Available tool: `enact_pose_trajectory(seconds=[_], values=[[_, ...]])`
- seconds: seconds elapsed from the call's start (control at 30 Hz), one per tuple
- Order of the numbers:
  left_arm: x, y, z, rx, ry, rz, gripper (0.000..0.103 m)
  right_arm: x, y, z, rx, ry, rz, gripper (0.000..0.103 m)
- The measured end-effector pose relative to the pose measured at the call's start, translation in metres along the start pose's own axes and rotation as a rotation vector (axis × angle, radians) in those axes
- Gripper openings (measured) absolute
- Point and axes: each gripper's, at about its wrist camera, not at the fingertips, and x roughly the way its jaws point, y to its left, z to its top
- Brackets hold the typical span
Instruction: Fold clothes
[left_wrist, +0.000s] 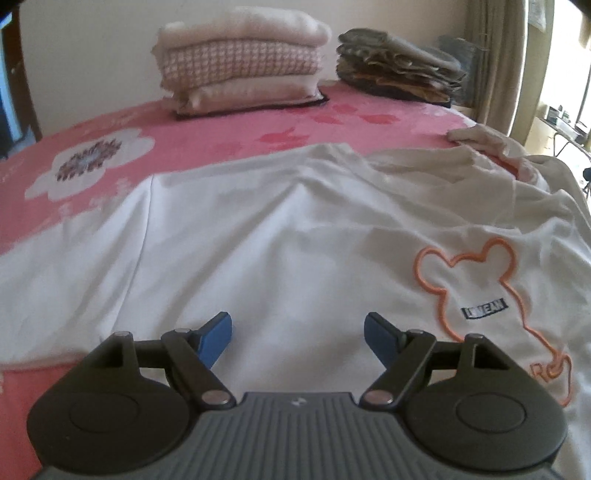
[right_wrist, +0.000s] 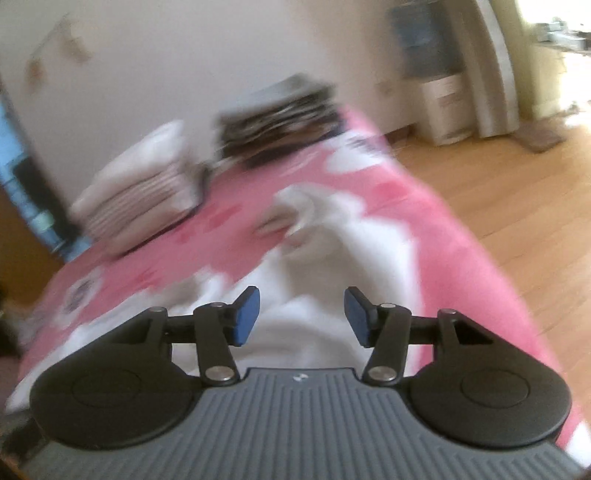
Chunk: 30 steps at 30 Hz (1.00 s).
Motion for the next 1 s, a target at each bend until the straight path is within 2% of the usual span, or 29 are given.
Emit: enact_pose_trajectory(seconds=[0.07, 0.13, 0.27, 0.33, 0.4, 0.43, 0.5, 0.57, 0.6, 0.7, 0.83, 0.9, 1.0], values=[[0.001, -0.001, -0.002, 0.021, -0.004, 0.007, 0.081, 0.017, -0.017, 0.011, 0.036, 0.0, -0.06, 0.06], [0.002, -0.004, -0.004, 0.038, -0.007, 0.014, 0.082, 0.039, -0.032, 0.021, 0.065, 0.024, -0.122, 0.061], [0.003, -0.006, -0.003, 0.034, -0.01, 0.02, 0.084, 0.081, -0.045, 0.032, 0.108, 0.107, -0.116, 0.062], [0.004, -0.007, -0.004, 0.039, -0.013, 0.023, 0.085, 0.092, -0.036, 0.036, 0.048, 0.119, -0.088, 0.062], [0.004, -0.008, -0.004, 0.042, -0.017, 0.027, 0.085, 0.098, -0.027, 0.038, -0.006, 0.128, -0.07, 0.044], [0.004, -0.008, -0.004, 0.041, -0.019, 0.028, 0.085, 0.099, -0.023, 0.038, -0.032, 0.135, -0.064, 0.025], [0.004, -0.007, -0.004, 0.039, -0.023, 0.029, 0.085, 0.086, -0.019, 0.04, -0.039, 0.091, -0.039, 0.019], [0.004, -0.007, -0.004, 0.039, -0.024, 0.03, 0.085, 0.063, -0.03, 0.043, 0.034, -0.026, -0.055, 0.018], [0.005, -0.007, -0.004, 0.039, -0.025, 0.03, 0.085, 0.052, -0.036, 0.044, 0.071, -0.086, -0.063, 0.018], [0.005, -0.007, -0.004, 0.04, -0.027, 0.03, 0.085, 0.031, -0.084, 0.04, 0.282, -0.163, -0.155, 0.017], [0.006, -0.007, -0.006, 0.048, -0.034, 0.031, 0.085, 0.032, -0.126, 0.022, 0.438, -0.129, -0.224, 0.017], [0.006, -0.007, -0.006, 0.05, -0.037, 0.031, 0.085, 0.037, -0.128, 0.017, 0.439, -0.105, -0.236, 0.021], [0.006, -0.006, -0.006, 0.045, -0.041, 0.028, 0.085, 0.038, -0.128, 0.02, 0.429, -0.092, -0.265, 0.042]])
